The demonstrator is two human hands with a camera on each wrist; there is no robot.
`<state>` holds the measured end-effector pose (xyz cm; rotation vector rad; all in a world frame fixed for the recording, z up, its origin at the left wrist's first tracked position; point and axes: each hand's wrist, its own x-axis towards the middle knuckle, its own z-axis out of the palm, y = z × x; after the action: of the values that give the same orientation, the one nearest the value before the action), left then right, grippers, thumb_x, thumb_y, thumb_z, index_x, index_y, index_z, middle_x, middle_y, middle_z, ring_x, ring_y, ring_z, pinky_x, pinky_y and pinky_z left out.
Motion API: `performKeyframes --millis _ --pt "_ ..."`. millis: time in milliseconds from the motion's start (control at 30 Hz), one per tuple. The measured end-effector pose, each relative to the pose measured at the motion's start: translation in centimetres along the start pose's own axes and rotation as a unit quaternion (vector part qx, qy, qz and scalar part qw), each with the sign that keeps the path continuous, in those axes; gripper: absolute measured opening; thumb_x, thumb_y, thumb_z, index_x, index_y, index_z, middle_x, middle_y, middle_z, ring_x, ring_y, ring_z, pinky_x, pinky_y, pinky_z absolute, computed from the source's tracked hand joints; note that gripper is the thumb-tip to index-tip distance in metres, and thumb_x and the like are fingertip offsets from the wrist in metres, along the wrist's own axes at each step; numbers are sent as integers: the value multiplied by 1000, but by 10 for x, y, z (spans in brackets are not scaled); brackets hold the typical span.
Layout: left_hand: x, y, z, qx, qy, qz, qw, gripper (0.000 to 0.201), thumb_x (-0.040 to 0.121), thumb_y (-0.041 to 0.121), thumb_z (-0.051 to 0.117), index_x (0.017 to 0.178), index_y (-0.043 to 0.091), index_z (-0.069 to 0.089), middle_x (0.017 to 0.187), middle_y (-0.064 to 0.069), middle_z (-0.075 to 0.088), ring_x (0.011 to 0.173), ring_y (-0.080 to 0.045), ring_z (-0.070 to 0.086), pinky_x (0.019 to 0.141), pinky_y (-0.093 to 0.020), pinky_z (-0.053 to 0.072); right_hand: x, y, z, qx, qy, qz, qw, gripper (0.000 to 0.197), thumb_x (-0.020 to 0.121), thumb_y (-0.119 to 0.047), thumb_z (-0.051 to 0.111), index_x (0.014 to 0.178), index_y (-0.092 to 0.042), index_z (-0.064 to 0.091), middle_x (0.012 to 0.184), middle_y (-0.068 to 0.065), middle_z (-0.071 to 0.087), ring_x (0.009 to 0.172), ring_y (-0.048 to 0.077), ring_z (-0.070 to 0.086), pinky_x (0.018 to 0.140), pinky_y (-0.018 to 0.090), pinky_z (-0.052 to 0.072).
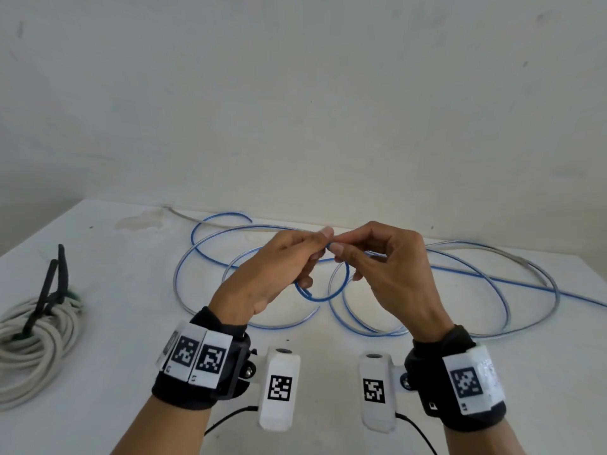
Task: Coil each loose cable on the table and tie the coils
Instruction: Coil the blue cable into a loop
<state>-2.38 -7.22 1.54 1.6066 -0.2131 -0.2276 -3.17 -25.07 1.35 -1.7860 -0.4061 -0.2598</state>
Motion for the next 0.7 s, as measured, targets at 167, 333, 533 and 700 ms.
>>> performKeyframes --millis 167,333,533,700 --pt "4 7 -14 -155 126 25 980 47 106 34 50 62 22 38 62 4 20 51 -12 19 49 -23 33 1 -1 3 45 59 -11 997 9 92 -12 72 96 -18 78 86 4 78 78 19 76 60 25 57" --pt "5 9 -16 -185 137 43 972 46 106 39 45 66 21 34 62 3 17 51 -13 17 47 -21 35 -1 0 13 41 76 6 996 14 82 -22 82 92 -14 75 82 0 77 73 18 73 58 25 55" --pt "-1 7 -14 3 71 60 996 48 106 43 43 65 19 34 61 6 23 54 -13 23 53 -23 37 -1 -2 9 -28 51 -1 998 17 87 -34 76 103 -31 75 89 -14 76 84 6 72 76 26 59" --pt "-5 12 -13 61 46 61 995 48 104 43 47 68 13 40 70 -5 20 57 -15 24 56 -24 39 0 -2 6 -10 91 -33 995 8 92 -23 73 86 -20 77 69 -5 71 57 5 53 53 21 43"
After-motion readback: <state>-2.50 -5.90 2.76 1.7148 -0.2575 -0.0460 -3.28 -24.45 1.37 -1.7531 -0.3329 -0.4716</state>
